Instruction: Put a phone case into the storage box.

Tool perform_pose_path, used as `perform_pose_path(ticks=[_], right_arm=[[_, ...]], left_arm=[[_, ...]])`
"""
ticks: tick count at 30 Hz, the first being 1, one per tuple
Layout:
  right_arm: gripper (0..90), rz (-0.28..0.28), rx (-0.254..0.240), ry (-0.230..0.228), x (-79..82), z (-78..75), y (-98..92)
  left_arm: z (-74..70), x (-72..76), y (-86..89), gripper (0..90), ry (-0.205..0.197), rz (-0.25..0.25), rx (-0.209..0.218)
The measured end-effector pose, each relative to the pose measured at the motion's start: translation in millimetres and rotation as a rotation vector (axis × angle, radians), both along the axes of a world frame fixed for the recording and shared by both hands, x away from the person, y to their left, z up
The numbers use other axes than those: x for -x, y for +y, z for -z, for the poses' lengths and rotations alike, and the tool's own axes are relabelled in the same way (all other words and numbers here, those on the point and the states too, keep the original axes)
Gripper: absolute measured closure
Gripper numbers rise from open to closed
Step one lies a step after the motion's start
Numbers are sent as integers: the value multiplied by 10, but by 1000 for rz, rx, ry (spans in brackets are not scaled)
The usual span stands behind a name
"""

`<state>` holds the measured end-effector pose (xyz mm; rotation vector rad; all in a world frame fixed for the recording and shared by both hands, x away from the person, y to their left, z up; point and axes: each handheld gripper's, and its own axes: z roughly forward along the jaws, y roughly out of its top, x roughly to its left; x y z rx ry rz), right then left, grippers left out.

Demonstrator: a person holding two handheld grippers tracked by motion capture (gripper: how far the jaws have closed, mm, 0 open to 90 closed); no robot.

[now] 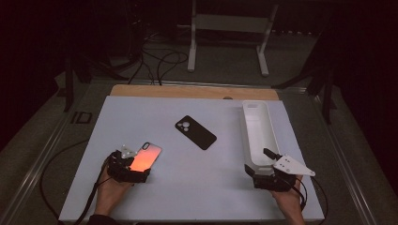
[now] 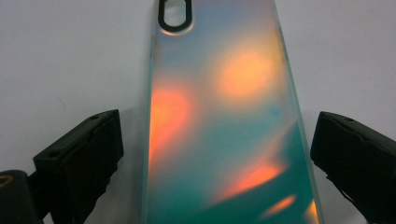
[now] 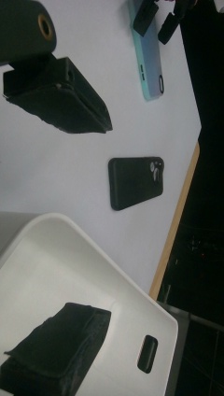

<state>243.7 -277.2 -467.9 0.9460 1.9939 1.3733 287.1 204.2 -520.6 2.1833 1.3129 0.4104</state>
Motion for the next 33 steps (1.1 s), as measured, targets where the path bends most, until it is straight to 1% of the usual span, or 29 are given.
perform_pose_path(ticks=[11, 13, 19, 22, 27, 28, 29, 30, 33], right_arm=[[89, -1, 3, 1, -4, 2, 5], [89, 0, 4, 1, -3, 2, 8], [89, -9, 11, 3, -10, 10, 43], [89, -11, 13, 2, -11, 9, 54], [89, -10, 10, 1, -9, 3, 51], [89, -8, 11, 2, -8, 2, 50], [89, -8, 10, 2, -9, 3, 52], [89, -9, 11, 3, -11, 4, 55], [89, -12, 15, 3, -10, 3, 61]], left_arm=[[7, -6, -4, 59, 10, -3, -12], [7, -12, -10, 59, 15, -7, -12], [-7, -47, -38, 55, 44, -19, -28], [-13, -51, -41, 61, 51, -19, -33], [-32, -60, -52, 93, 60, -26, -43], [-40, -60, -50, 111, 58, -28, -42], [-50, -60, -41, 154, 56, -31, -37], [-50, -61, -43, 168, 55, -30, -40], [-45, -54, -42, 169, 47, -32, -35]])
